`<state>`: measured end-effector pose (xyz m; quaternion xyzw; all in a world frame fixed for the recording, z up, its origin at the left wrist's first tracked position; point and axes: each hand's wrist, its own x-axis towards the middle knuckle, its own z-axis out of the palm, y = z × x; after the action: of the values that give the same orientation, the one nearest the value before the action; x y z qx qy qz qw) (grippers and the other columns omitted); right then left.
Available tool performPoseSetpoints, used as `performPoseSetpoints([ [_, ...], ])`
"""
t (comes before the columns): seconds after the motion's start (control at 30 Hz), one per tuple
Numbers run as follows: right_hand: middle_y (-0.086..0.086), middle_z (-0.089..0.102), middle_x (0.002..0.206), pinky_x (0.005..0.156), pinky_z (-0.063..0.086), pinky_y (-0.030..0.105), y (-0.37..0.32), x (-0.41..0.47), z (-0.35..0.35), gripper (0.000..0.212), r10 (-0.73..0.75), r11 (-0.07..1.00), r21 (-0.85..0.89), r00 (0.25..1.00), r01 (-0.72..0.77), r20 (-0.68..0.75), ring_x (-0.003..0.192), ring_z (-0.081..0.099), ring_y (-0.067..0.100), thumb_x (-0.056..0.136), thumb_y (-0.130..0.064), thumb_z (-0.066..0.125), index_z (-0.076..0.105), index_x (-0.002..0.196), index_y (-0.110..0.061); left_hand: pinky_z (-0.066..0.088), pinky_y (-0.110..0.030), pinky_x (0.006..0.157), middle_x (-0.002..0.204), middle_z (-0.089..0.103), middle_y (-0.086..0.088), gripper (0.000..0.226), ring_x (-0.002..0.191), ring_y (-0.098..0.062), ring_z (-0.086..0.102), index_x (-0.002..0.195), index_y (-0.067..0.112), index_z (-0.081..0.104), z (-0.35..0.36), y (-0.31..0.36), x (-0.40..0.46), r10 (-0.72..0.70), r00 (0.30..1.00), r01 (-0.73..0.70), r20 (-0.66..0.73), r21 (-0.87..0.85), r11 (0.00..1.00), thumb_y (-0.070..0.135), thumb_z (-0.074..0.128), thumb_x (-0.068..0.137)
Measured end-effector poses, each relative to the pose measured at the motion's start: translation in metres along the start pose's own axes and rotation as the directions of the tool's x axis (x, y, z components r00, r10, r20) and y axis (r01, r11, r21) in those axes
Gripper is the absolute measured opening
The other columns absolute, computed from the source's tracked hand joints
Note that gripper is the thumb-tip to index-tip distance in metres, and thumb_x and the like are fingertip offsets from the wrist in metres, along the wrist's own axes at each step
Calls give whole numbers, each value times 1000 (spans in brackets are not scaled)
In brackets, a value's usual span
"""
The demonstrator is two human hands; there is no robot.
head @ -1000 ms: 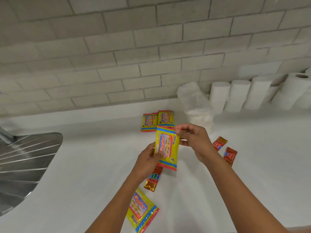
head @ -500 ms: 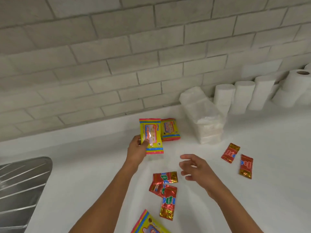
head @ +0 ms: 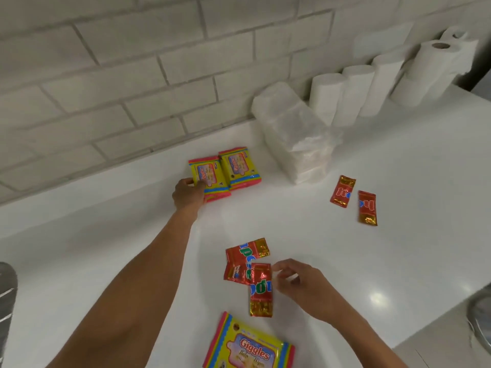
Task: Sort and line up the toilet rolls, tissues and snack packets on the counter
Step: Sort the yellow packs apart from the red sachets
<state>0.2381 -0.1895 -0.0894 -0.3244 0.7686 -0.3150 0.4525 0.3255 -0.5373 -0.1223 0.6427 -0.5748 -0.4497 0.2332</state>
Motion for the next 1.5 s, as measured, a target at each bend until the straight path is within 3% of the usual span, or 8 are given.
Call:
performPoseSetpoints([
  [0.13, -19, 60, 103, 72, 53, 17, 2, -14, 7, 18, 10, 995, -97, 1000, -9, 11, 93, 63, 6, 96, -35, 61, 61, 113, -36, 51, -40, 94, 115, 68, -7, 49, 109, -32, 63, 116, 17, 66, -3, 8, -16, 84, 996, -75, -34, 225, 972, 53, 68, 83],
  [0.4, -17, 61, 115, 90, 50, 27, -12, -39, 33, 44, 31, 931, -365, 993, 13, 113, 102, 60, 5, 86, -65, 56, 59, 121, -39, 44, -36, 91, 128, 59, -10, 44, 115, -31, 59, 126, 19, 59, -21, -1, -49, 167, 985, -144, -46, 322, 936, 48, 56, 94],
  [0.73, -7, 47, 135, 96, 44, 36, -9, -57, 67, 77, -40, 803, -586, 991, 108, 127, 123, 47, 16, 78, -69, 64, 41, 140, -29, 41, -31, 84, 122, 63, -1, 39, 109, -21, 61, 131, 24, 54, -54, -27, -147, 297, 954, -278, -29, 278, 920, 40, 59, 95],
  [0.93, 1, 48, 133, 97, 47, 37, 4, -64, 84, 75, -118, 684, -714, 989, 147, 91, 121, 48, 21, 81, -55, 70, 38, 141, -22, 42, -30, 81, 119, 63, 4, 37, 99, -14, 60, 129, 28, 54, -67, -46, -206, 289, 956, -266, -51, 271, 925, 41, 59, 95],
  [1.1, -2, 53, 121, 91, 52, 32, 6, -63, 84, 64, -56, 798, -593, 993, 107, 104, 111, 56, 15, 76, -51, 78, 50, 127, -25, 42, -29, 81, 118, 62, 6, 38, 102, -14, 61, 130, 29, 52, -77, -67, -245, 262, 963, -240, -59, 247, 939, 40, 60, 95],
  [1.23, -7, 57, 109, 78, 52, 22, 5, -60, 75, 42, -32, 924, -370, 986, 92, 165, 94, 62, 9, 77, -37, 81, 51, 106, -29, 49, -32, 84, 115, 62, 8, 37, 100, -16, 64, 129, 33, 52, -84, -81, -266, 258, 965, -243, -46, 206, 948, 40, 62, 94],
  [1.33, -8, 61, 98, 75, 55, 24, -1, -55, 65, 29, -59, 977, -194, 985, 91, 161, 92, 68, 11, 81, -30, 78, 52, 92, -30, 50, -32, 83, 116, 63, 6, 36, 92, -14, 63, 128, 33, 52, -88, -84, -276, 253, 967, -244, -40, 160, 957, 37, 63, 94],
  [1.5, 0, 71, 98, 73, 59, 28, -20, -43, 43, 26, -87, 976, 207, 995, 74, 54, 85, 71, 15, 78, -18, 82, 63, 95, -19, 44, -19, 68, 115, 62, 6, 34, 82, -6, 61, 126, 33, 53, -91, -75, -283, 258, 965, -252, -55, 92, 963, 34, 64, 94],
])
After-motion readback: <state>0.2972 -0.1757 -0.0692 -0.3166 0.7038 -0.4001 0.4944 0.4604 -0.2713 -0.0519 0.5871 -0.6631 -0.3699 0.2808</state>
